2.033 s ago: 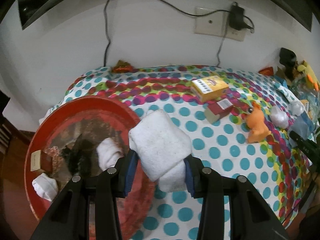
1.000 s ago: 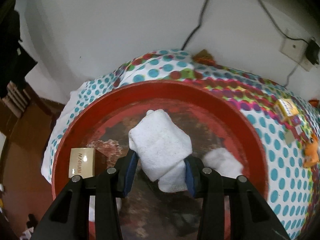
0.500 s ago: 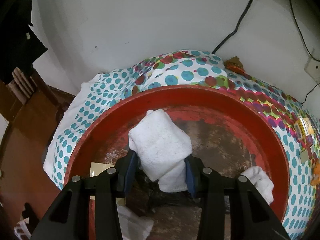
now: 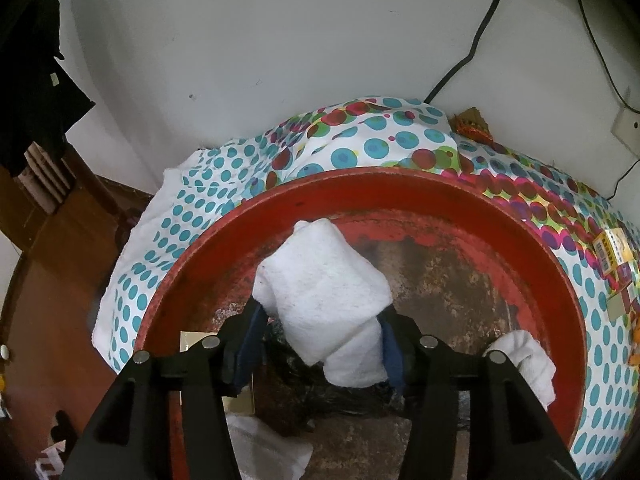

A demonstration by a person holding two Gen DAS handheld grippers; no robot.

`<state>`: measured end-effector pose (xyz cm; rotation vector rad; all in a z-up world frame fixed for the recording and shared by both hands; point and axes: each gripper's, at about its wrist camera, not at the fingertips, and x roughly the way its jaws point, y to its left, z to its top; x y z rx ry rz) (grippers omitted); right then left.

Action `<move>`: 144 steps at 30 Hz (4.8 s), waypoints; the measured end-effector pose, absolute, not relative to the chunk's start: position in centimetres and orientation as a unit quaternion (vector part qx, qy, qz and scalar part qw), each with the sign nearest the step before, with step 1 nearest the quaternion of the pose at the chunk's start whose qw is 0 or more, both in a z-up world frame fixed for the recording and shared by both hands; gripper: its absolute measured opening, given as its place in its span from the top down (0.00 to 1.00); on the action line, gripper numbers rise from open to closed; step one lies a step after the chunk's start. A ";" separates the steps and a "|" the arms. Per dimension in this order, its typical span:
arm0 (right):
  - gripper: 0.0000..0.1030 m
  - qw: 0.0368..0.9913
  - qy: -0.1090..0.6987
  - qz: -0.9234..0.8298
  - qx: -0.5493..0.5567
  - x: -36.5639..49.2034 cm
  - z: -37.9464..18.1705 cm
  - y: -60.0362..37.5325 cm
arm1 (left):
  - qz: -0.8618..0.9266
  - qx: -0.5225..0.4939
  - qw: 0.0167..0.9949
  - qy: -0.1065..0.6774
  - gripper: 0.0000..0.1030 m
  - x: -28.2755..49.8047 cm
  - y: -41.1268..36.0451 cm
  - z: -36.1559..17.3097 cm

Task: Organize objects
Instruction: 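Lower the white cloth onto the tray and open the left gripper, then carry the blue sock in the right gripper over the red tray, then open the right gripper to drop the blue sock onto the tray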

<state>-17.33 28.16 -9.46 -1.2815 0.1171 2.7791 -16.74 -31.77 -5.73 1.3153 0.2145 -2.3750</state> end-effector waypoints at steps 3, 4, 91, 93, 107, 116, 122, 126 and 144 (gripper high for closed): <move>0.74 0.040 0.036 0.907 -0.418 -17.3 -9.4 28.2 | -0.853 0.474 0.206 0.078 0.48 -16.6 -31.7 -5.5; 0.74 0.040 0.037 0.907 -0.418 -17.3 -9.4 28.1 | -0.853 0.474 0.206 0.078 0.47 -16.5 -31.7 -5.5; 0.75 -0.232 -0.058 0.897 -0.373 -10.1 -1.8 -0.7 | -0.847 0.410 0.304 0.146 0.01 4.0 -35.8 -6.3; 0.75 -0.248 -0.068 0.890 -0.376 -10.0 -2.0 -2.8 | -0.848 0.408 0.304 0.147 0.01 4.0 -35.8 -6.2; 0.75 -0.295 -0.126 0.854 -0.409 -10.2 -5.1 -12.8 | -0.847 0.397 0.320 0.153 0.01 4.6 -36.6 -5.7; 0.75 -0.287 -0.155 0.847 -0.421 -11.1 -6.6 -15.1 | -0.843 0.394 0.327 0.166 0.01 4.9 -37.3 -5.9; 0.73 -0.284 -0.160 0.842 -0.429 -11.6 -7.4 -15.8 | -0.842 0.392 0.323 0.181 0.01 5.1 -37.6 -6.0; 0.72 -0.283 -0.157 0.844 -0.429 -11.9 -7.3 -16.1 | -0.840 0.392 0.325 0.186 0.01 5.0 -37.8 -6.1; 0.60 -0.287 -0.144 0.855 -0.407 -10.8 -5.5 -15.1 | -0.841 0.394 0.319 0.187 0.01 5.0 -37.5 -6.2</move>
